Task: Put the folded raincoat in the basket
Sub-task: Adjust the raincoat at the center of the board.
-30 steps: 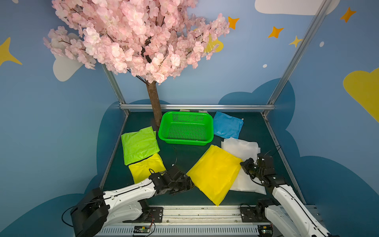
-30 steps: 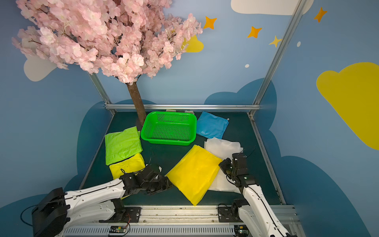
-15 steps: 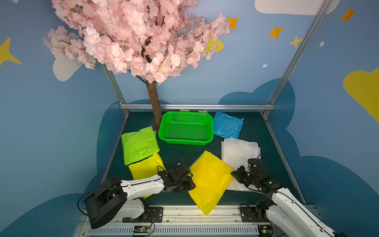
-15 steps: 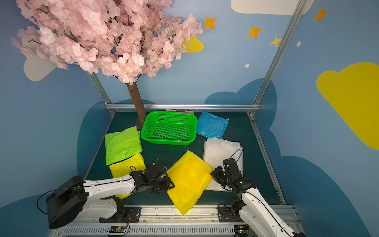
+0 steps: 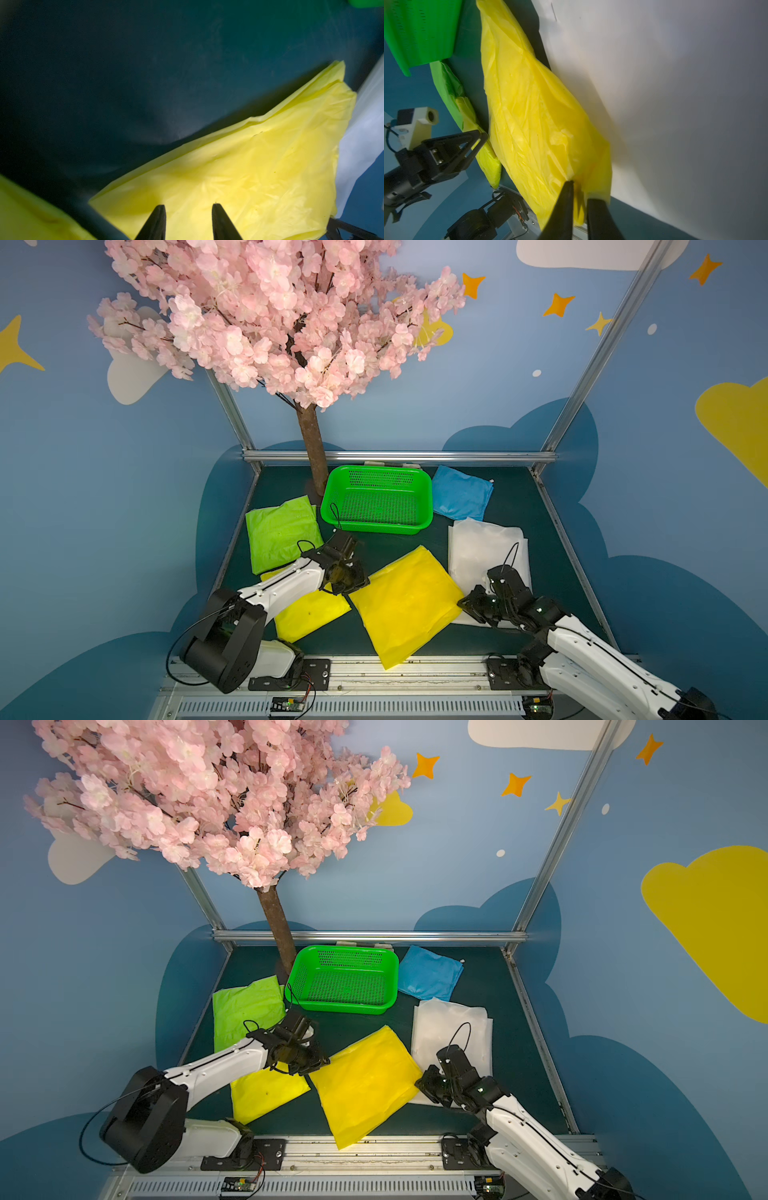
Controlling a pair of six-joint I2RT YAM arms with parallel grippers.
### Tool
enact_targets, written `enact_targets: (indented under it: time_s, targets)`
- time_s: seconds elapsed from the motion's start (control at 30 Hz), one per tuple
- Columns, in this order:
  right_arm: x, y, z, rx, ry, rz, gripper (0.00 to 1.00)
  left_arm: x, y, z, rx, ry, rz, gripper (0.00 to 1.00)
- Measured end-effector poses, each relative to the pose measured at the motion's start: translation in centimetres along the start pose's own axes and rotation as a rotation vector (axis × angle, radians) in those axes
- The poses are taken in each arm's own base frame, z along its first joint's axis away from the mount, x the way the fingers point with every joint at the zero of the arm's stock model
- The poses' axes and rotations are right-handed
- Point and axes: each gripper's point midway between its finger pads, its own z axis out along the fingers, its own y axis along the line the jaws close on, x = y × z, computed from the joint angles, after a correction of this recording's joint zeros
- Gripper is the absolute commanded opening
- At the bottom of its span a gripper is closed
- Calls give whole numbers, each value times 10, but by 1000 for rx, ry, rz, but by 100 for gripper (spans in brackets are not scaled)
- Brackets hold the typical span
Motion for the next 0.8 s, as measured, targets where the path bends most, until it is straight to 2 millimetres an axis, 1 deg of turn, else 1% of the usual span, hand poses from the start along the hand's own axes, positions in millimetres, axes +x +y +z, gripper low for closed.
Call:
enact_targets:
  time_s: [0.1,0.2,0.27,0.33,0.4,0.47,0.53,0.57,0.63,0.7,0.8]
  targets:
    - [10,4,1,29,42,-51,51,-15,-7,-7,9,3,22,52]
    - [11,6,-5,66,59,-104,59,-27,-15,-22,26,-23,44,63]
    - [10,8,-11,87,60,-154,62,-29,-18,-34,41,-43,56,66]
    - [7,10,-18,114,54,-211,63,-27,-18,-45,50,-58,59,67]
    - [0,17,-29,136,29,-281,64,-20,-18,-56,65,-71,66,68]
    - [-9,30,-37,133,1,-353,65,-10,-13,-60,77,-70,61,68]
    - [-17,46,-41,115,-16,-420,66,5,-4,-58,86,-53,42,67]
    - [-22,53,-40,109,-11,-451,64,13,2,-56,88,-41,28,67]
    - [-29,62,-32,115,16,-478,62,30,14,-51,92,-16,0,68]
    - [-39,69,-16,143,60,-482,60,42,22,-49,98,-1,-24,68]
    - [-50,71,14,182,161,-486,57,52,26,-50,114,4,-45,68]
